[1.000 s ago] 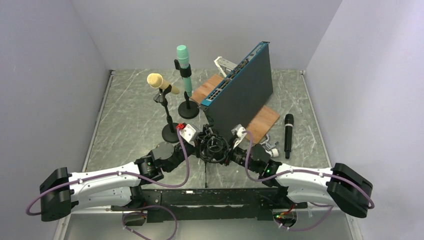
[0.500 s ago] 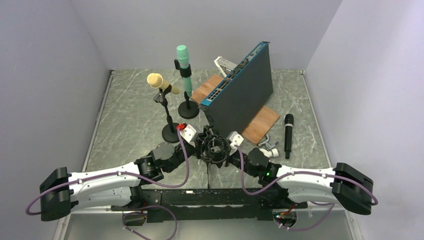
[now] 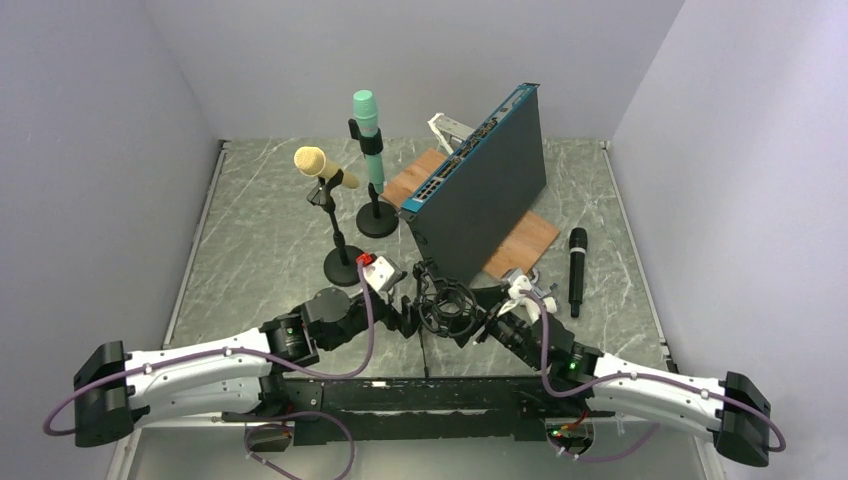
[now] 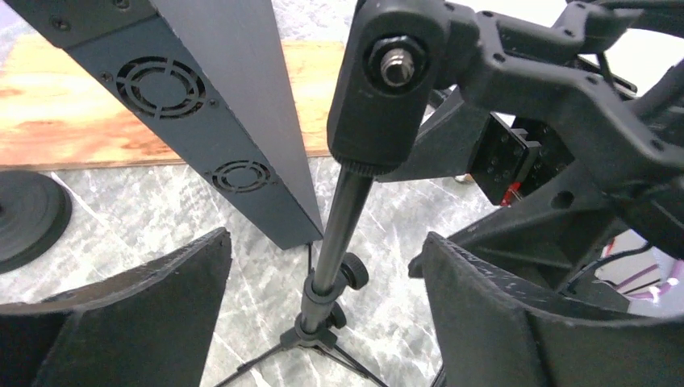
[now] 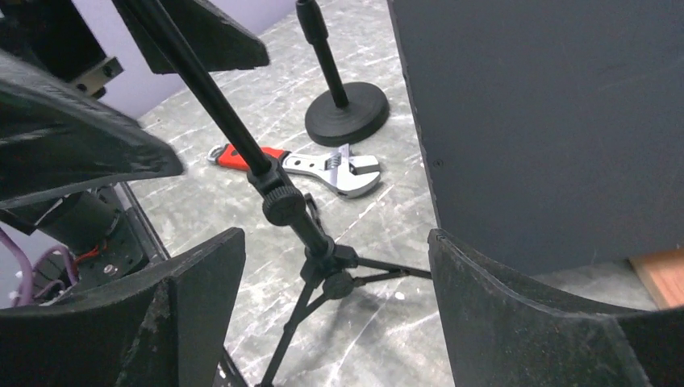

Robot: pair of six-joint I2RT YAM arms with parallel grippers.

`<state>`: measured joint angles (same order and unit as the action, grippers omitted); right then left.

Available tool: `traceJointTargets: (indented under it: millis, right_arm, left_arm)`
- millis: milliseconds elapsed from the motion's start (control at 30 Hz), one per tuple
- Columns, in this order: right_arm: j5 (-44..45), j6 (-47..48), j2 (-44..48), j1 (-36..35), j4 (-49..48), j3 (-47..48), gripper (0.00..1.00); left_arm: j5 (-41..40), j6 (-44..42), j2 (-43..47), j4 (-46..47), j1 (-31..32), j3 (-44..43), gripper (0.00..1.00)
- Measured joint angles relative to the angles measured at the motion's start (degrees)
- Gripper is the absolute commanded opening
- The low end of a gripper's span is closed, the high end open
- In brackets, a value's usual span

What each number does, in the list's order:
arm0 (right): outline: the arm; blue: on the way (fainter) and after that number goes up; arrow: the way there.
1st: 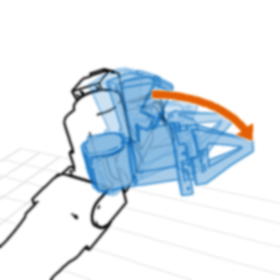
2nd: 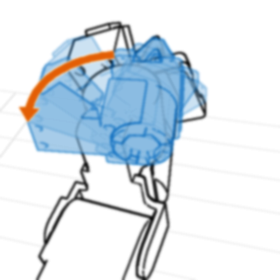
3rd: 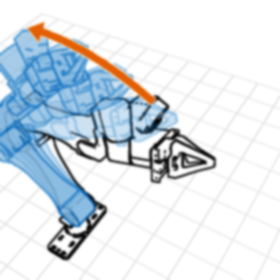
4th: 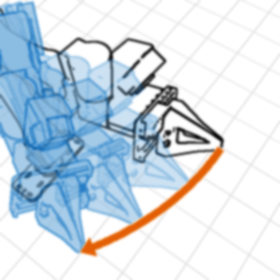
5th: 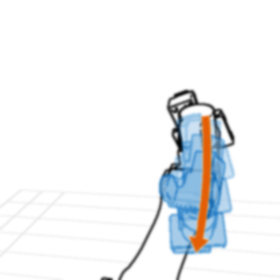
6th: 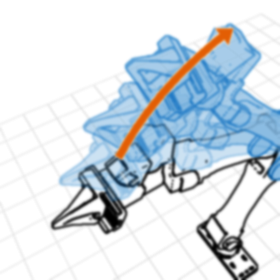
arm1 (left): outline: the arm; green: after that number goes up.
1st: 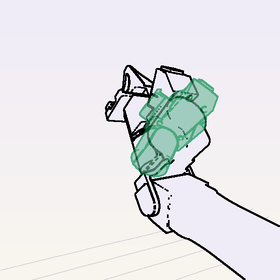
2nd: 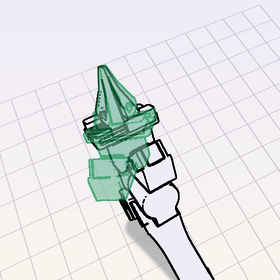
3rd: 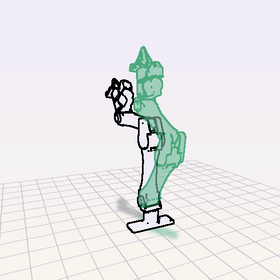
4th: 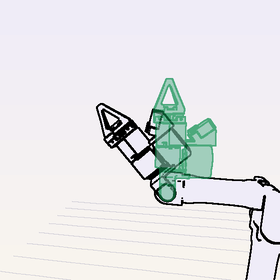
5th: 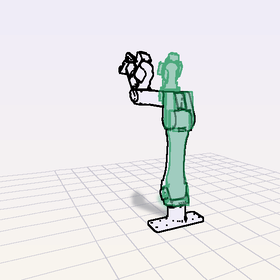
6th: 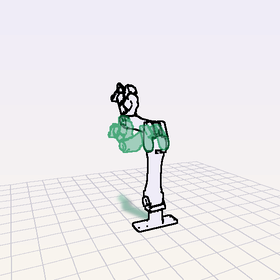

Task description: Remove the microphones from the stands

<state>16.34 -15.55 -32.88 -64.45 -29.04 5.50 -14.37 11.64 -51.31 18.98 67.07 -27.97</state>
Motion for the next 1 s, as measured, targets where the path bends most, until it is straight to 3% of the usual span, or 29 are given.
traceJointTargets:
  millis: [233, 367, 567, 800, 1000]
  right_arm:
    - [9.01, -9.75, 4.9, 0.0, 21.46, 5.62, 0.99]
    - [15.82, -16.15, 4.98, 0.0, 32.85, 9.92, 0.99]
    - [19.91, -20.28, 7.72, 0.0, 40.15, 10.36, 1.0]
    - [21.16, -22.49, 11.43, 0.0, 43.1, 10.36, 0.99]
    - [21.84, -24.0, 13.09, 0.0, 46.25, 10.36, 0.99]
  left_arm:
    - [2.36, -2.08, 7.41, -6.25, 0.02, 0.26, 0.99]
    - [3.17, -4.85, 13.77, -11.69, 0.02, -0.83, 0.99]
    - [3.63, -10.21, 18.56, -18.08, 0.02, -10.36, 1.0]
    - [4.17, -11.69, 10.73, -21.99, -1.6, -26.82, 0.99]
    - [7.39, -11.02, 3.45, -22.18, -3.58, -29.03, 0.99]
